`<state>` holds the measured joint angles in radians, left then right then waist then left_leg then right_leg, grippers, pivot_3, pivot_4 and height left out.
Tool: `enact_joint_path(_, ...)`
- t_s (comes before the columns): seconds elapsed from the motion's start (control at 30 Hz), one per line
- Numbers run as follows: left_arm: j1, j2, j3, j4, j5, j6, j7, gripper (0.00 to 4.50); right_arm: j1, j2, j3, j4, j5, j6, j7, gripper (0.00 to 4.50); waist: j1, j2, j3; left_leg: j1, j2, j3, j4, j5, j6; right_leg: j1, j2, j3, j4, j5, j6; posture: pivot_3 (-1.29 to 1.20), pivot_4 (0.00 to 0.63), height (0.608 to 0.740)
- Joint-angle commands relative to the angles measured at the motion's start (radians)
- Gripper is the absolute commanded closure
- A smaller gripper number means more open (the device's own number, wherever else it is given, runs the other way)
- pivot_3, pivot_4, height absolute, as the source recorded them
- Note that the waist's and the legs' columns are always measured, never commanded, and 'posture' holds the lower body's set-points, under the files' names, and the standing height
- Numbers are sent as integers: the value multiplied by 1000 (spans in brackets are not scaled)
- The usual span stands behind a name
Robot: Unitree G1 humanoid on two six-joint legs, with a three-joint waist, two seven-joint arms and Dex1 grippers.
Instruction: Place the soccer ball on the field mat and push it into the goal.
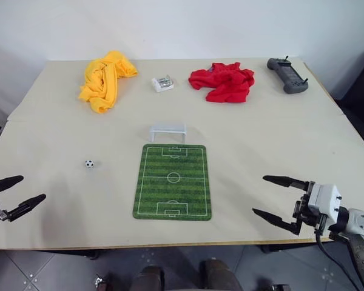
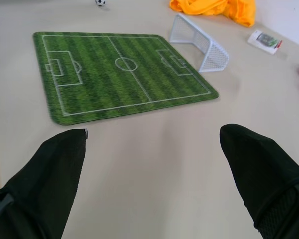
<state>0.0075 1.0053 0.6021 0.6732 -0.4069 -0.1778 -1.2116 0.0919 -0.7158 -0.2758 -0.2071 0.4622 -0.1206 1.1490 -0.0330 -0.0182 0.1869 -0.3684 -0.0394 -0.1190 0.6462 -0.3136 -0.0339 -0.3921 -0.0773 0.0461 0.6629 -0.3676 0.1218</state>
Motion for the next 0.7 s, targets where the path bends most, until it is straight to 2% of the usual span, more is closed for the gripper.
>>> enact_joint_path(0.03,55,0,60,-71,-47,38,-3,0,-50,19,31,1,41,-2,15,23,2,0,0,0,0,0,0,0,0,0,0,0,0,0,0,0,150,740)
enact_joint_path(0.13,76,-22,98,-97,-108,134,5,0,-88,49,63,-37,100,45,11,23,5,0,0,0,0,-1,0,0,0,0,0,1,0,0,0,0,150,740)
enact_joint_path(0.3,66,-83,155,-24,-141,123,52,0,-151,167,110,-153,219,82,-53,23,6,0,0,-1,0,-3,0,0,0,0,0,1,0,0,0,0,150,740)
enact_joint_path(0.37,68,-118,143,-25,-133,116,67,0,-160,192,136,-187,207,84,-72,23,6,0,0,-1,0,-3,0,0,-1,0,0,0,0,0,0,0,150,740)
enact_joint_path(0.5,23,-206,95,-147,-163,185,105,0,-157,196,161,-157,134,8,-39,23,15,-2,-1,-1,0,-3,1,0,-1,0,-1,-1,0,0,0,0,150,740)
enact_joint_path(0.7,-143,-263,-35,-302,-146,269,185,0,-154,164,103,-71,115,-21,-30,23,34,-5,-3,-1,-1,-4,3,0,-1,1,-1,-2,0,1,1,0,150,740)
